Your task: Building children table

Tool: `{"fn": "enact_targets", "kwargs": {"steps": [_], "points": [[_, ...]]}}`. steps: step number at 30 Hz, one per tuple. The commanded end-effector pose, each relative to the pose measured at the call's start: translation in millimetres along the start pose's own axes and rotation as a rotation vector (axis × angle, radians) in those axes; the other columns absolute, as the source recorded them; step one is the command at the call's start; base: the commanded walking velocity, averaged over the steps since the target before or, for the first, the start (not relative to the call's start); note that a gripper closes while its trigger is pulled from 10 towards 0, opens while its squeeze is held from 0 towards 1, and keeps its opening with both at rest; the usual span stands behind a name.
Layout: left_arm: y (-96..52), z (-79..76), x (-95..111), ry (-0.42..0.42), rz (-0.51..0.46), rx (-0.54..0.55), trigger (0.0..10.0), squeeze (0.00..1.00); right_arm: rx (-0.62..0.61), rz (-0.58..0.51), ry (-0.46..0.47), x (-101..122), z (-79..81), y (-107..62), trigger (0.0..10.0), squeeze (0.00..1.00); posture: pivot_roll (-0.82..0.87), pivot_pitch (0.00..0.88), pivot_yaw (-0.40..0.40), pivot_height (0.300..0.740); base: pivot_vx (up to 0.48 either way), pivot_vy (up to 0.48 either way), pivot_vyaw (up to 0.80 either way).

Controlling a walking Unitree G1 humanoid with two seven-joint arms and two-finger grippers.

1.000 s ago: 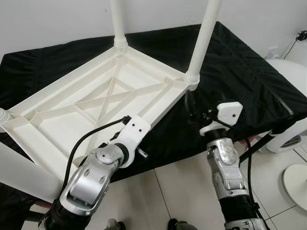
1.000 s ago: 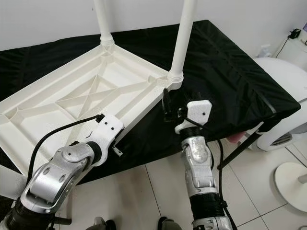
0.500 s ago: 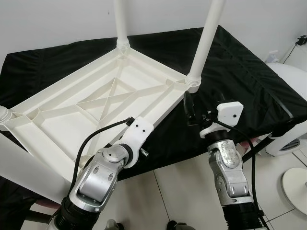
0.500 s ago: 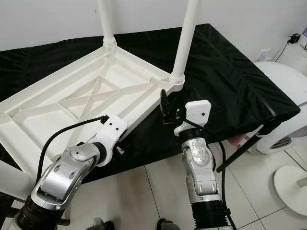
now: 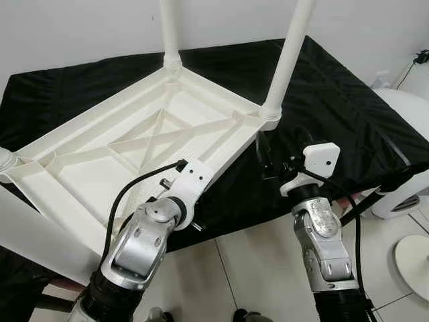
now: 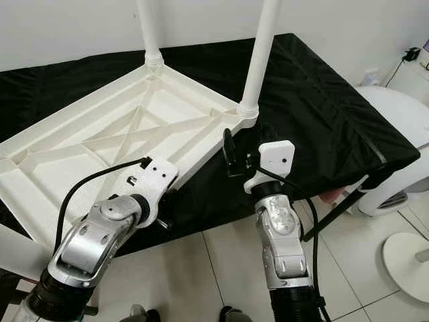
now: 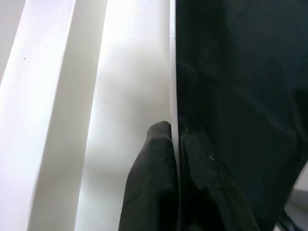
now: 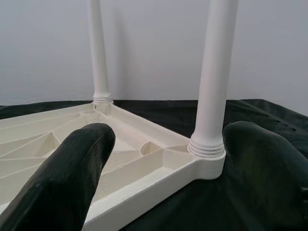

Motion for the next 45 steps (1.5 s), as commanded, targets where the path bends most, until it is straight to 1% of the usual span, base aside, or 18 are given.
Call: {"fn": "enact_targets", "kwargs": {"steps": [1,12,14,19,21,22,23,24,26,30,31,33,34,36,38,41,44,45], "points": [[7.1,10.0,14.9,-0.004,-0.073,0.133,0.0,0.0,0.007,0.01,0.009,0.8,4.9,-4.3,10.0,0.0,-0.05,0.206,0.023,0.74,0.0,0.0,0.0],[35.4,-3.2,46.1,-0.053,-0.143,0.111,0.0,0.0,0.013,0.037,0.023,2.0,11.9,-9.0,10.0,0.0,-0.06,0.221,0.031,0.74,0.0,0.0,0.0],[38.9,-4.3,49.8,-0.036,-0.148,0.112,0.0,0.0,0.013,0.042,0.026,1.8,12.4,-9.4,10.0,0.0,-0.06,0.221,0.032,0.74,0.0,0.0,0.0],[53.0,-12.7,77.9,-0.034,-0.208,0.1,0.0,0.0,0.013,0.046,0.03,2.0,14.9,-9.2,10.0,0.0,-0.06,0.22,0.035,0.74,0.0,0.0,0.0],[54.7,-15.0,82.1,-0.032,-0.216,0.094,0.0,0.0,0.014,0.047,0.031,2.0,15.4,-9.2,10.0,0.0,-0.06,0.22,0.035,0.74,0.0,0.0,0.0],[55.8,-18.7,87.5,-0.017,-0.23,0.081,1.6,0.0,0.014,0.049,0.031,2.3,16.2,-9.5,10.0,0.0,-0.06,0.218,0.036,0.74,0.0,0.0,0.0],[55.8,-18.7,87.5,-0.017,-0.23,0.081,1.6,0.0,0.014,0.049,0.031,2.3,16.2,-9.5,10.0,0.0,-0.06,0.218,0.036,0.74,0.0,0.0,0.0],[56.4,-21.2,90.9,-0.006,-0.238,0.073,10.0,0.0,0.014,0.05,0.031,2.5,16.7,-9.7,10.0,0.0,-0.06,0.218,0.036,0.74,0.0,0.0,0.0],[53.2,-26.9,95.7,0.015,-0.257,0.034,10.0,0.0,0.012,0.053,0.029,2.2,16.9,-10.6,10.0,0.0,-0.06,0.214,0.044,0.74,0.0,0.0,0.0],[48.7,-29.4,95.4,0.015,-0.266,0.004,10.0,0.0,0.009,0.056,0.028,1.8,16.6,-11.4,10.0,0.0,-0.06,0.214,0.044,0.74,0.0,0.0,0.0],[43.5,-33.0,95.0,0.022,-0.282,-0.035,10.0,0.95,0.008,0.056,0.027,1.6,16.8,-11.7,10.0,0.0,-0.06,0.206,0.047,0.74,0.0,0.0,0.0],[43.5,-33.0,95.0,0.022,-0.282,-0.035,10.0,0.95,0.008,0.056,0.027,1.6,16.8,-11.7,10.0,0.0,-0.06,0.206,0.047,0.74,0.0,0.0,0.0],[37.2,-35.4,94.7,0.025,-0.301,-0.067,10.0,1.0,0.007,0.057,0.028,1.5,17.0,-12.0,10.0,0.0,-0.05,0.2,0.047,0.74,0.0,0.0,0.0],[20.0,-37.2,96.3,0.005,-0.355,-0.133,10.0,1.0,0.009,0.056,0.029,1.2,17.9,-12.1,10.0,0.0,-0.05,0.195,0.045,0.74,0.0,0.0,0.0],[20.0,-37.2,96.3,0.005,-0.355,-0.133,10.0,1.0,0.009,0.056,0.029,1.2,17.9,-12.1,10.0,0.0,-0.05,0.195,0.045,0.74,0.0,0.0,0.0],[-5.9,-30.1,99.2,-0.032,-0.436,-0.177,10.0,1.0,0.02,0.052,0.031,0.3,20.2,-11.0,10.0,0.0,-0.04,0.184,0.038,0.74,0.0,0.0,0.0],[-14.0,-30.1,97.0,-0.02,-0.452,-0.194,10.0,1.0,0.025,0.05,0.031,-0.3,20.7,-9.9,10.0,0.0,-0.03,0.178,0.032,0.74,0.0,0.0,0.0],[-21.6,-30.9,91.8,0.001,-0.459,-0.215,10.0,0.49,0.032,0.048,0.029,-1.1,21.2,-8.0,10.0,0.0,-0.02,0.174,0.025,0.74,0.0,0.0,0.0]]}}
Point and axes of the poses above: a point about 5 cm out from each wrist's last joint towards the gripper, its own y axis pointing out of the wrist towards the gripper, its own x axis along the axis of the wrist's last joint, z = x × y, the point moved 6 cm from there along y, pointing out of the wrist towards the gripper, and after that the axes turned 14 degrees about -y, right-handed, at the moved point
